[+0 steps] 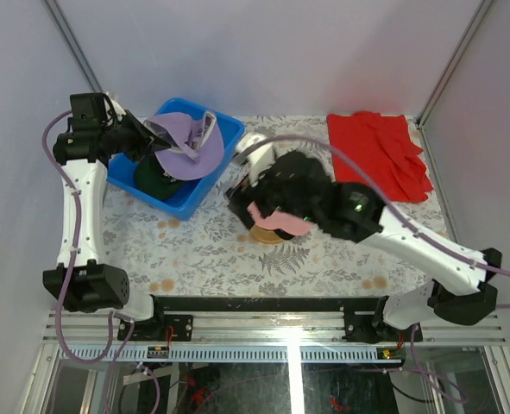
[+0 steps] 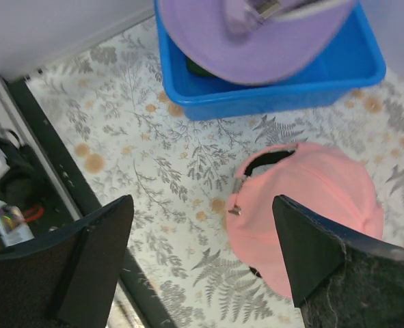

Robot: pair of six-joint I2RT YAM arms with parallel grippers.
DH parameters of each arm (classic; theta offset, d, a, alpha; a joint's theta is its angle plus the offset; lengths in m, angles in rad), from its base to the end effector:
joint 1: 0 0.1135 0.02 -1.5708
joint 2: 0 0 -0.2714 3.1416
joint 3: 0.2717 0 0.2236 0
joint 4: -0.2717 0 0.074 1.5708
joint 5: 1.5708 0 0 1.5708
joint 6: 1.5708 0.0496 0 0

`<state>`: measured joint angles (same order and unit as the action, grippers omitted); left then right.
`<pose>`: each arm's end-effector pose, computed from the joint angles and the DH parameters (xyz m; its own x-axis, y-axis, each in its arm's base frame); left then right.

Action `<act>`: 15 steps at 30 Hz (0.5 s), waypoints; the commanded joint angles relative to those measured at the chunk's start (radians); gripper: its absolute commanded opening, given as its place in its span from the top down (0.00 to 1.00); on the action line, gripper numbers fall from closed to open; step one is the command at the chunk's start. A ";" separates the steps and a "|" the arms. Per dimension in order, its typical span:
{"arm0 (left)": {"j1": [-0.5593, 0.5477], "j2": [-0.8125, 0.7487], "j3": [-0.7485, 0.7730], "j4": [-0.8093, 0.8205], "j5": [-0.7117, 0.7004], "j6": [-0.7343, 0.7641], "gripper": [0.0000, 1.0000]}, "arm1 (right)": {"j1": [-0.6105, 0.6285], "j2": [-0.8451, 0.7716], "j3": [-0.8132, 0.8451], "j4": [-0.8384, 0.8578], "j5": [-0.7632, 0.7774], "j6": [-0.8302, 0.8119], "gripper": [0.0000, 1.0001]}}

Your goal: Stack the hats

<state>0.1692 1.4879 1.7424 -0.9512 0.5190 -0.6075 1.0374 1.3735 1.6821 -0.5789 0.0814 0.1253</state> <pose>0.2808 0.0230 0.4211 -0.6499 -0.6139 -0.4481 -0.1732 0.6937 -0.6991 0.1422 0.2328 0.4693 -0.2370 -0.1564 -0.9588 -0.7950 0.5985 0.0989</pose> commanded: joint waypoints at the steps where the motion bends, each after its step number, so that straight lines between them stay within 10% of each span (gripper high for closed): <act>1: -0.001 -0.084 -0.053 -0.094 0.127 -0.033 1.00 | 0.248 0.089 0.075 0.045 0.482 -0.327 0.08; 15: -0.002 -0.183 -0.103 -0.205 0.231 -0.059 1.00 | 0.483 0.281 0.106 0.344 0.790 -0.784 0.06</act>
<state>0.1692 1.3308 1.6291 -1.1156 0.6746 -0.6556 1.5131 1.6573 1.7256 -0.3656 0.7761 -0.4858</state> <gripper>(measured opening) 0.035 0.941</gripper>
